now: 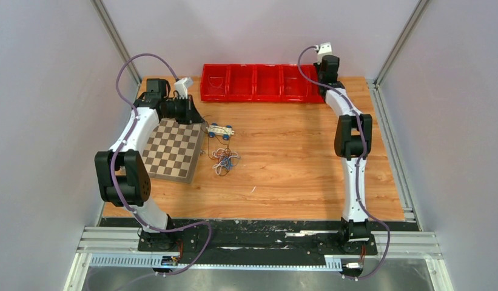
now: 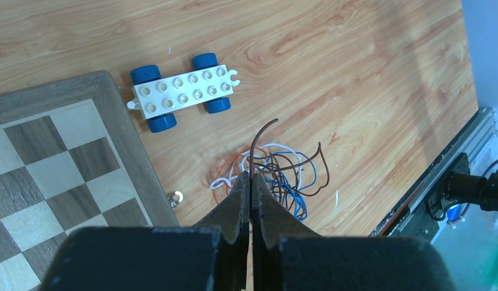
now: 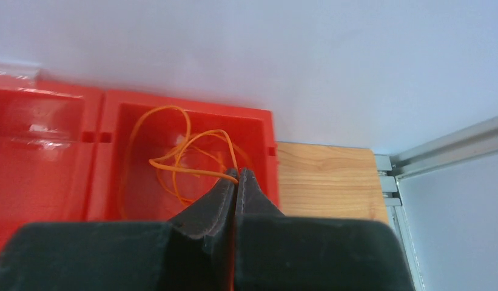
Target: Untangle the cables
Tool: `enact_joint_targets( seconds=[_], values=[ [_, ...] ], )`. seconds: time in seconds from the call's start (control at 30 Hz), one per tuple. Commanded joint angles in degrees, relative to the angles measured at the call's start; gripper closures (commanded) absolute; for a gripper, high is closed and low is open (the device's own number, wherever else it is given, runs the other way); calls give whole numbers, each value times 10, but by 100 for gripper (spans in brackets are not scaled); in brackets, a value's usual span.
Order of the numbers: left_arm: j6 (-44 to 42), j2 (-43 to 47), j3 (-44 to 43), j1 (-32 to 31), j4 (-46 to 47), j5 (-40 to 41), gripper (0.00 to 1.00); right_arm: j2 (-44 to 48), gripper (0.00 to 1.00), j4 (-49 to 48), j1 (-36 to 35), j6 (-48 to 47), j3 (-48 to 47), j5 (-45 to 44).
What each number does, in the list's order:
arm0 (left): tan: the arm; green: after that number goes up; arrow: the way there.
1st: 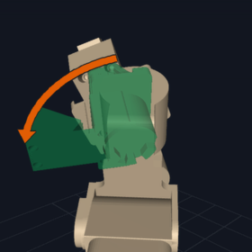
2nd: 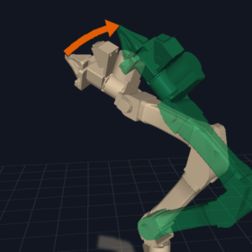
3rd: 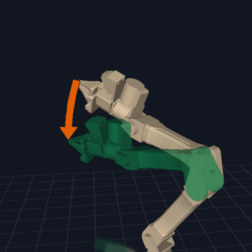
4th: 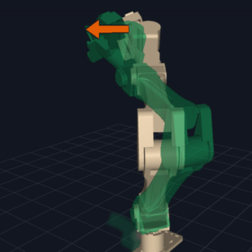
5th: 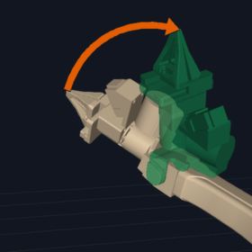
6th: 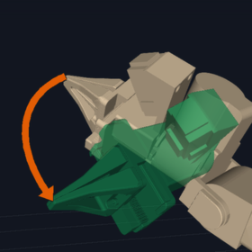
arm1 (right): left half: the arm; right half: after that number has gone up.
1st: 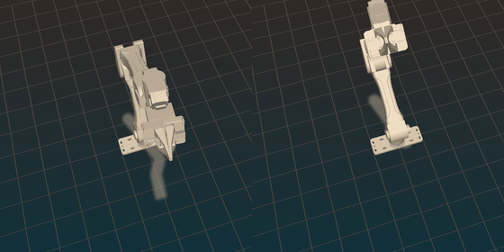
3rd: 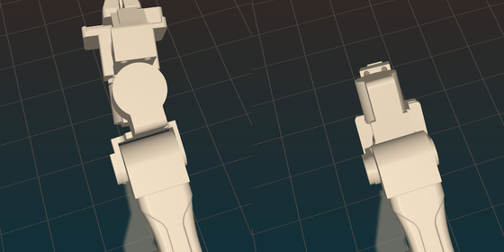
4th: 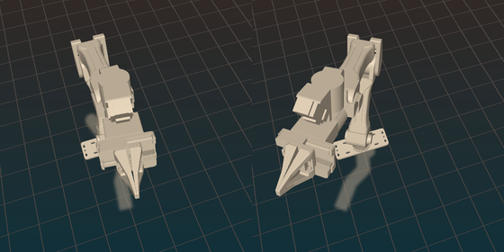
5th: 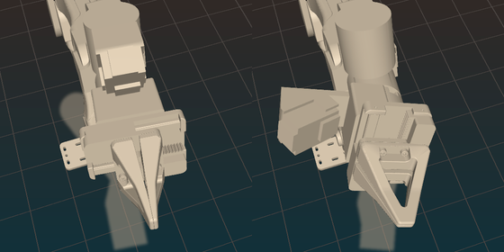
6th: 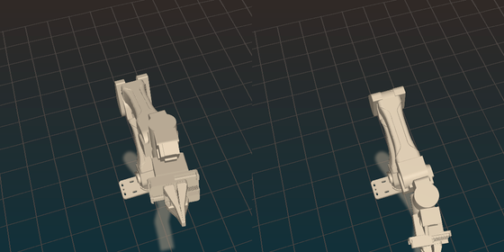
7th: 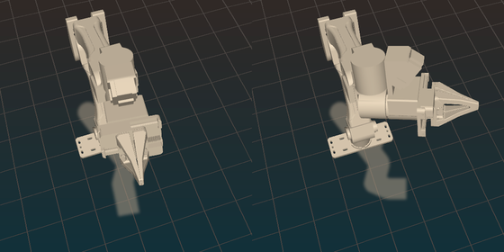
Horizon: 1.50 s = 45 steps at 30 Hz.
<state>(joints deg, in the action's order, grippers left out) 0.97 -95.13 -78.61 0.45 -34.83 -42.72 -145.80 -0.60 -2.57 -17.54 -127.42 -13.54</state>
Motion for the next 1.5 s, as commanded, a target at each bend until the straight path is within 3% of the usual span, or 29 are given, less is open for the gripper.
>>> enact_joint_targets(
  seconds=[0.0,0.13,0.33,0.43,0.6,0.73,0.93,1.17,1.27,1.47],
  values=[
    [-7,5,-17,-2,0,-6,100,-4,99,-38,-18,-67,10,-45],
    [-3,14,-9,-2,5,-19,100,47,67,12,-18,-42,39,8],
    [-1,25,6,-42,19,-47,100,175,45,126,-6,-14,100,121],
    [32,27,11,-87,52,-60,100,246,23,207,2,-26,135,196],
    [91,18,-29,-173,115,-91,100,369,1,328,20,-52,216,386],
    [204,35,-34,-200,218,-113,100,426,0,436,20,-54,276,512],
    [439,71,69,-120,429,-137,100,473,5,462,19,-25,395,623],
    [257,82,165,-68,234,-103,100,433,12,429,-44,8,405,643],
    [249,85,201,-59,238,-93,100,402,15,379,-90,34,399,640],
    [238,86,193,-58,231,-88,100,336,19,320,-193,51,357,564]
  ],
)
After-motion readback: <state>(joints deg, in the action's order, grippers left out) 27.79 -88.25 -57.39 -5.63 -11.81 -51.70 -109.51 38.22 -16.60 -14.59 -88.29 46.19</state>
